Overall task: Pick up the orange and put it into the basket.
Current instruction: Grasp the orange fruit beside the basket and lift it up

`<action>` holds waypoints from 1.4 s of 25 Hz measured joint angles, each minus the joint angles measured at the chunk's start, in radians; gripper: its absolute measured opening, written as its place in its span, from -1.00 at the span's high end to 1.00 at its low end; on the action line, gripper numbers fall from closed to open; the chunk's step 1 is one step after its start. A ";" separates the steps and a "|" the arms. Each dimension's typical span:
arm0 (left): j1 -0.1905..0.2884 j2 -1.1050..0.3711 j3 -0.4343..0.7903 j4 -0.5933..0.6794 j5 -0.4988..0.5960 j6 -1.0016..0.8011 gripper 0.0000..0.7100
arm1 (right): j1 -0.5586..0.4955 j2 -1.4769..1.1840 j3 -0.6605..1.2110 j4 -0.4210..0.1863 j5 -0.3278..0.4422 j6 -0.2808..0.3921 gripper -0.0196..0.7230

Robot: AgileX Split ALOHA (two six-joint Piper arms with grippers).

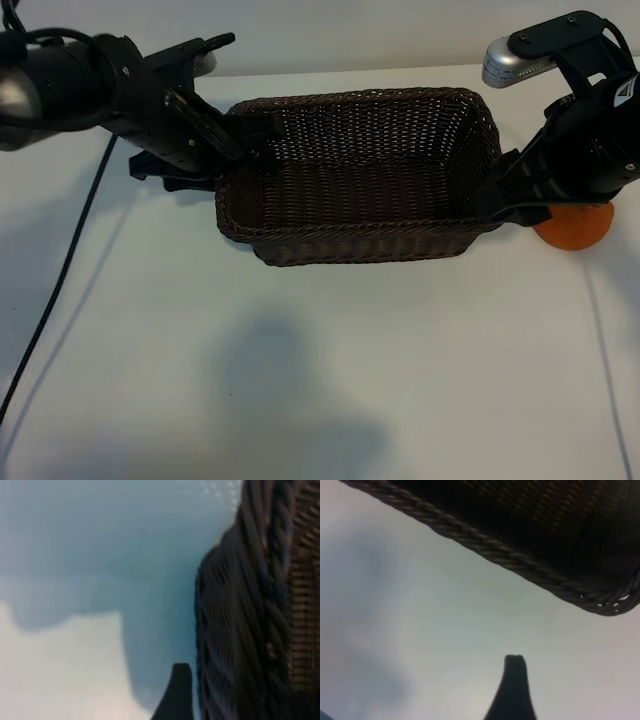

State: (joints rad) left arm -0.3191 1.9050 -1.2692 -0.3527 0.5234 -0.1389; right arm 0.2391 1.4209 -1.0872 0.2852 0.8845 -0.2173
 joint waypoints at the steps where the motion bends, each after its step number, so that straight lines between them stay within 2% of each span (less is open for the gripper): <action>1: 0.000 -0.020 -0.002 0.010 0.023 0.000 -0.97 | 0.000 0.000 0.000 0.000 0.000 0.000 -0.63; 8: 0.000 -0.203 -0.008 0.102 0.168 0.000 -0.85 | 0.000 0.000 0.000 0.000 0.001 0.000 -0.63; 15: 0.013 -0.307 -0.035 0.203 0.276 0.003 -0.81 | 0.000 0.000 0.000 0.000 0.016 0.000 -0.63; 18: 0.095 -0.357 -0.042 0.215 0.332 0.016 -0.79 | 0.000 0.000 0.000 0.000 0.018 0.000 -0.63; 24: 0.353 -0.498 -0.043 0.225 0.432 0.120 -0.75 | 0.000 0.000 0.000 0.000 0.020 0.000 -0.63; 27: 0.443 -0.557 -0.043 0.226 0.480 0.171 -0.73 | 0.000 0.000 0.000 0.000 0.021 0.000 -0.63; 29: 0.466 -0.592 -0.043 0.222 0.520 0.192 -0.72 | 0.000 0.000 0.000 0.000 0.021 0.000 -0.63; 31: 0.468 -0.637 -0.041 0.202 0.548 0.219 -0.70 | 0.000 0.000 0.000 0.000 0.021 0.000 -0.63; 35: 0.468 -0.822 -0.007 0.159 0.550 0.262 -0.68 | 0.000 0.000 0.000 -0.001 0.021 0.000 -0.63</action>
State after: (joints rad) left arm 0.1490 1.0827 -1.2760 -0.1940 1.0733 0.1232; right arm 0.2391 1.4209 -1.0872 0.2842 0.9053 -0.2173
